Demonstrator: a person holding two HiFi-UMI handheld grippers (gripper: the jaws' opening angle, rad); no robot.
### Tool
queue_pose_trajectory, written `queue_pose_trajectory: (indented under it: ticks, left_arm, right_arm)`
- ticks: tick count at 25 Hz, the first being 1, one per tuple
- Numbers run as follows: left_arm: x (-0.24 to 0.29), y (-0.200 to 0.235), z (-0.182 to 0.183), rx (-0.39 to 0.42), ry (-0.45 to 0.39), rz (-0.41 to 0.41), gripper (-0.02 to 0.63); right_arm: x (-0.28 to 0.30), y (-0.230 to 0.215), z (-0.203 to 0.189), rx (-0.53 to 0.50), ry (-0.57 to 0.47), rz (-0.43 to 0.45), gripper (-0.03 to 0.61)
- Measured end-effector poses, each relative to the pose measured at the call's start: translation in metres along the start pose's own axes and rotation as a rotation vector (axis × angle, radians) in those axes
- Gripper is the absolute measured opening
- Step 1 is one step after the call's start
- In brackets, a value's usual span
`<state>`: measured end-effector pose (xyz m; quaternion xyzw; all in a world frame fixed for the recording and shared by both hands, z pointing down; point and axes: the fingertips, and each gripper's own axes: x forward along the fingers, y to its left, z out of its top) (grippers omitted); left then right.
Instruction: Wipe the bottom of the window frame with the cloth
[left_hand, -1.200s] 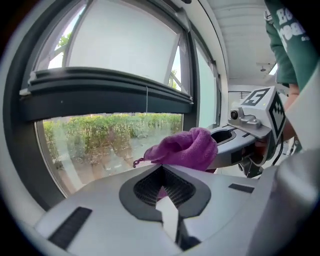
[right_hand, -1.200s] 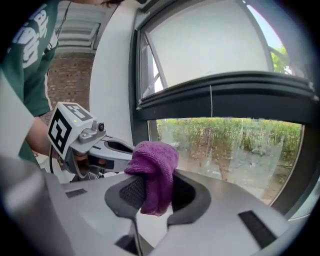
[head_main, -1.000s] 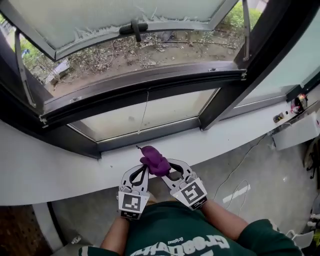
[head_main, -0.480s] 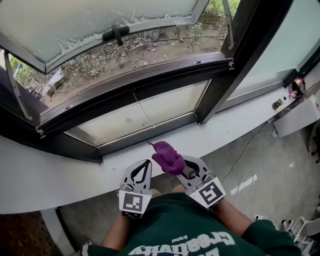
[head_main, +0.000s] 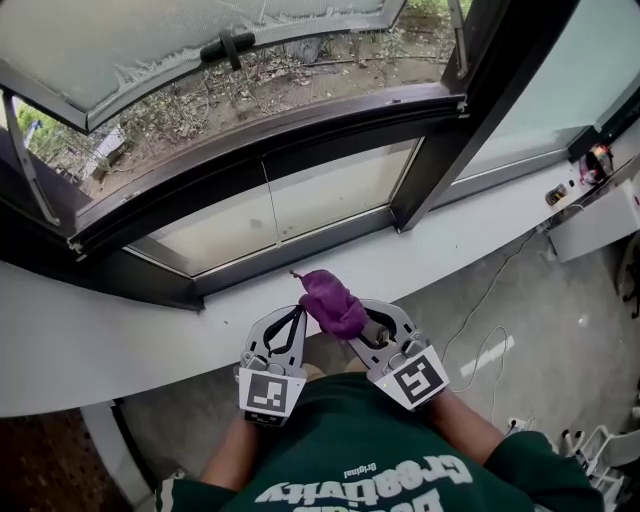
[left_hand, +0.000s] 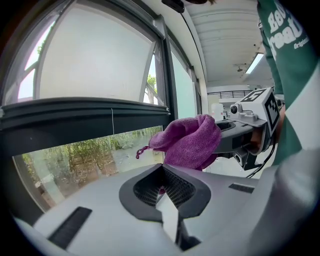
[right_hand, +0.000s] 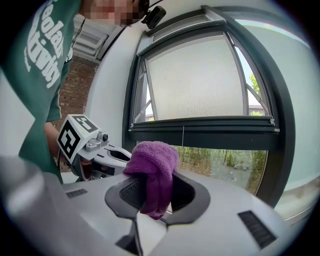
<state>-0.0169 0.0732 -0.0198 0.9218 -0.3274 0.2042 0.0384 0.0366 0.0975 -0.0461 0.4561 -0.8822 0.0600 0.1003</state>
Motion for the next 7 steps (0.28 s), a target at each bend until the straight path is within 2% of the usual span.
queue_pose_trajectory:
  ticks: [7]
  left_arm:
    - [0.0007,0.0011,0.0015,0.012,-0.004,0.004,0.009]
  right_arm:
    - [0.0038,-0.0030,-0.0005,-0.009,-0.002,-0.001,0.103]
